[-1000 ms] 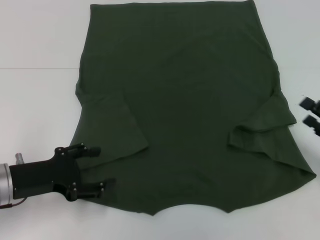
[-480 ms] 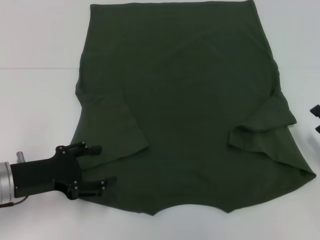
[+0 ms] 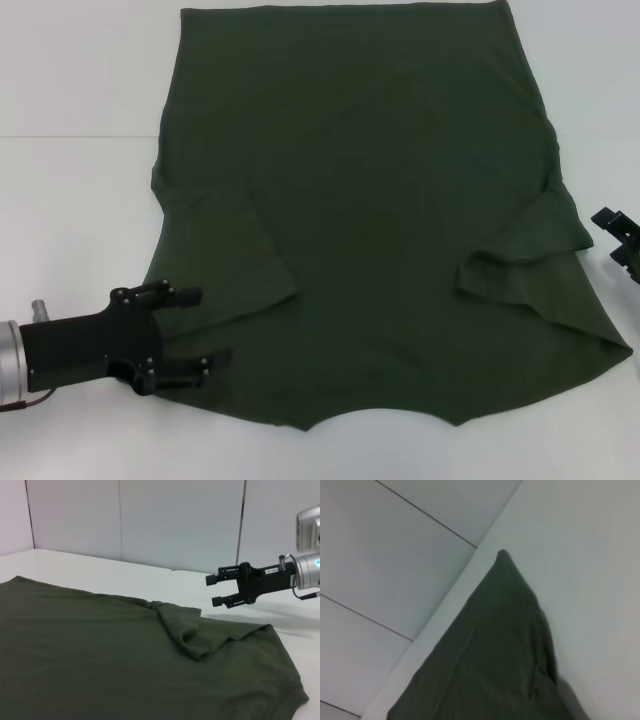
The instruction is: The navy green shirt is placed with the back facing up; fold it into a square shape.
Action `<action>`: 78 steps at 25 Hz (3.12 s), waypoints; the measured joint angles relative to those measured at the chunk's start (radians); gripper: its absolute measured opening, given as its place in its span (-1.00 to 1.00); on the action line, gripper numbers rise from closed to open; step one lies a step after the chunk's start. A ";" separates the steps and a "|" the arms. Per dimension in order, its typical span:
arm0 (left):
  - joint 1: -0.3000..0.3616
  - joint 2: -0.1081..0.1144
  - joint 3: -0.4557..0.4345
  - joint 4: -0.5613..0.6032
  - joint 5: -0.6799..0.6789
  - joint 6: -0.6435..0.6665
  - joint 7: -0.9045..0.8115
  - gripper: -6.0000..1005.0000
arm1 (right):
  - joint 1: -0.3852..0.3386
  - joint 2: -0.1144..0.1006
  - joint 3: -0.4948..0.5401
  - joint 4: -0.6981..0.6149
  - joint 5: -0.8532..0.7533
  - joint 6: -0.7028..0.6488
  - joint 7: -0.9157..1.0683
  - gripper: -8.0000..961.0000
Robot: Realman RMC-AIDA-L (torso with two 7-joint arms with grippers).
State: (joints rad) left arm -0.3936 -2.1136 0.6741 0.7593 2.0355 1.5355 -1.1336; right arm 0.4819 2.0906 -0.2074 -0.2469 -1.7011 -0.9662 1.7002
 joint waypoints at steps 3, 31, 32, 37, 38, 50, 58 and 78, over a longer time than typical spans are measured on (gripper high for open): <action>-0.002 0.000 -0.003 0.000 0.000 0.000 0.000 0.75 | 0.006 0.000 0.001 0.003 0.000 0.025 -0.005 0.74; -0.020 0.000 -0.003 0.000 0.000 -0.002 0.005 0.75 | 0.104 0.002 -0.023 0.034 -0.007 0.186 -0.025 0.57; -0.021 0.000 -0.003 0.000 0.000 -0.002 0.005 0.75 | 0.104 0.002 -0.027 0.034 -0.007 0.186 -0.025 0.50; -0.022 0.000 -0.007 0.000 0.000 -0.002 0.006 0.75 | 0.109 0.000 -0.039 0.036 -0.005 0.185 -0.025 0.08; -0.022 0.000 -0.009 0.000 0.000 -0.002 0.006 0.75 | 0.109 0.000 -0.038 0.037 -0.004 0.183 -0.024 -0.02; -0.022 0.000 -0.015 0.000 0.000 0.002 0.006 0.75 | 0.110 -0.001 -0.040 0.042 -0.007 0.171 -0.022 -0.63; -0.022 0.000 -0.015 0.002 0.000 0.004 0.006 0.75 | 0.112 0.000 -0.030 0.043 -0.001 0.136 -0.008 -0.94; -0.014 0.000 -0.016 0.002 0.000 0.004 0.006 0.75 | 0.207 0.003 -0.032 0.057 0.080 0.166 0.013 -0.94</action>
State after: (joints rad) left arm -0.4080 -2.1136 0.6580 0.7609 2.0355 1.5399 -1.1275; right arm 0.6890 2.0938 -0.2394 -0.1900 -1.6214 -0.8006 1.7134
